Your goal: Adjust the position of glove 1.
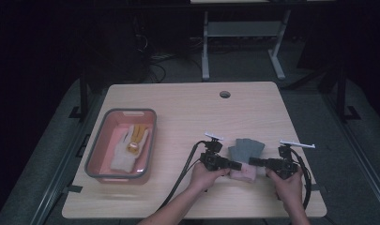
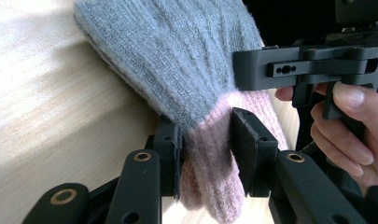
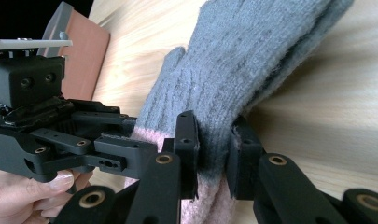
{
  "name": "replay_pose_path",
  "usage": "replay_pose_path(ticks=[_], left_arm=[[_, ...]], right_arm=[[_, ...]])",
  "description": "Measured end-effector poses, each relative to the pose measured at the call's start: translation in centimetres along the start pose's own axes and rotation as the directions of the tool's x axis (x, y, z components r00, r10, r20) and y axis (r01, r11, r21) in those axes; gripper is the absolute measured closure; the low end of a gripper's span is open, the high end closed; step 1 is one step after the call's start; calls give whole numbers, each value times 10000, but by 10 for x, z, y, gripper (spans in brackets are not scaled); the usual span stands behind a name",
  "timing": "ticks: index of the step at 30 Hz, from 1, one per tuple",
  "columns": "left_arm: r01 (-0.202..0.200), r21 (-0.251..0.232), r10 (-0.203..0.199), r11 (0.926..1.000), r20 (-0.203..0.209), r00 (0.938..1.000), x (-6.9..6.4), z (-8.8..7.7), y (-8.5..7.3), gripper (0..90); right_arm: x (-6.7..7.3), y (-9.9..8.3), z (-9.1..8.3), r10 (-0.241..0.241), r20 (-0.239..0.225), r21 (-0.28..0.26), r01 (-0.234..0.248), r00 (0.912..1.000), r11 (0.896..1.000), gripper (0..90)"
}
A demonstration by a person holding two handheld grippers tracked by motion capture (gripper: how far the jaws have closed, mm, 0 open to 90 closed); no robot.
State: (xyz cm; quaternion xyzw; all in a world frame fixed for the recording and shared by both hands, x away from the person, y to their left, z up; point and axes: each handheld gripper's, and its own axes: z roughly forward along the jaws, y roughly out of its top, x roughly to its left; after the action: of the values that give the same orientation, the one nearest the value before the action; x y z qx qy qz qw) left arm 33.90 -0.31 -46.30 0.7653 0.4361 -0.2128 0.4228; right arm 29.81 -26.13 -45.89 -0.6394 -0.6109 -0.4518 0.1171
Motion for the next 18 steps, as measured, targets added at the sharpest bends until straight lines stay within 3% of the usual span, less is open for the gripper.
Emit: replay_pose_path(ticks=[18], left_arm=[[-488, -274, 481, 9984, -251, 9985, -4, -38, 0, 651]], right_arm=[[37, 7, 10, -1146, 92, 184, 1144, 9934, 9933, 764]])
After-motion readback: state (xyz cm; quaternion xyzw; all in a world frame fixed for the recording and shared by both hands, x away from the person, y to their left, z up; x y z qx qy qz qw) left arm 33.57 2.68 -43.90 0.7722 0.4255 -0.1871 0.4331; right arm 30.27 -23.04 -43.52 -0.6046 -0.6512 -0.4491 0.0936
